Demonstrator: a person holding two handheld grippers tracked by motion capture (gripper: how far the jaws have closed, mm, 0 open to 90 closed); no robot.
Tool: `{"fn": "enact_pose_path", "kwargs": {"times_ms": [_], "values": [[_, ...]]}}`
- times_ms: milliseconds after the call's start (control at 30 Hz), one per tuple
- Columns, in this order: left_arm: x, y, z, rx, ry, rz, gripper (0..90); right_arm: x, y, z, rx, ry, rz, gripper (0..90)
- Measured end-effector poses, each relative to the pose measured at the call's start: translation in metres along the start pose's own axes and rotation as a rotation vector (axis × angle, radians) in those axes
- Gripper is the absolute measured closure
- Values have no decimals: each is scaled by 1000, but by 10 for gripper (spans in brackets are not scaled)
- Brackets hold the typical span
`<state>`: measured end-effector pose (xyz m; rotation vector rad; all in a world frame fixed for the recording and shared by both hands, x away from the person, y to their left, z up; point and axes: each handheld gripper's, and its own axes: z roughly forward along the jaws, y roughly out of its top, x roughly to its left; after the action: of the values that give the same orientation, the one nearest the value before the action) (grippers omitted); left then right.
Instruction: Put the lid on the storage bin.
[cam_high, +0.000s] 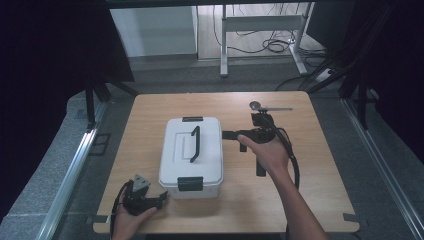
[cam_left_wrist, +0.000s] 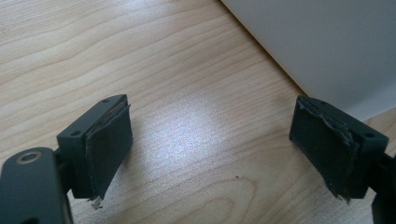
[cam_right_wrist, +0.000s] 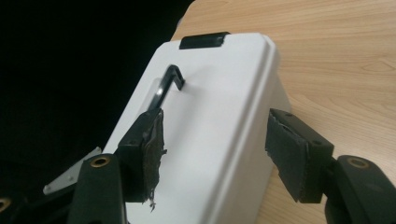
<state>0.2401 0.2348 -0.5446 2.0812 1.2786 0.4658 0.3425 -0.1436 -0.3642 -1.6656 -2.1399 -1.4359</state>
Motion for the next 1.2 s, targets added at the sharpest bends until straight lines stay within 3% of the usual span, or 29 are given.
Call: {"fn": "enact_pose_path", "kwargs": {"times_ms": [100,133,167,233,300,333,433,567,600,800,933,1200], "values": [[0,0,0,-1,0,0,131,-8,-7,-6,-16,11,-1,365],[0,0,0,-2,0,0,131,-19,-16,-12,-29,22,5,362],[0,0,0,-2,0,0,131,-19,-16,-12,-29,22,5,362],[0,0,0,-3,0,-1,131,-33,-28,-18,-47,34,15,356],[0,0,0,-3,0,-1,131,-38,-32,-20,-56,29,14,356],[0,0,0,-4,1,-1,131,-48,-41,-27,-86,10,10,356],[0,0,0,-4,0,-1,130,-61,-52,-35,-108,10,22,356],[0,0,0,-4,0,-1,131,-75,-66,-41,-105,9,34,357],[0,0,0,-4,0,-1,131,-85,-75,-44,-93,-1,47,360],[0,0,0,-4,1,0,131,-97,-93,-49,-79,-6,51,358],[0,0,0,-4,1,0,131,-107,-107,-49,-46,-35,48,357],[0,0,0,-4,1,1,132,-111,-110,-47,-39,-34,67,357]]}}
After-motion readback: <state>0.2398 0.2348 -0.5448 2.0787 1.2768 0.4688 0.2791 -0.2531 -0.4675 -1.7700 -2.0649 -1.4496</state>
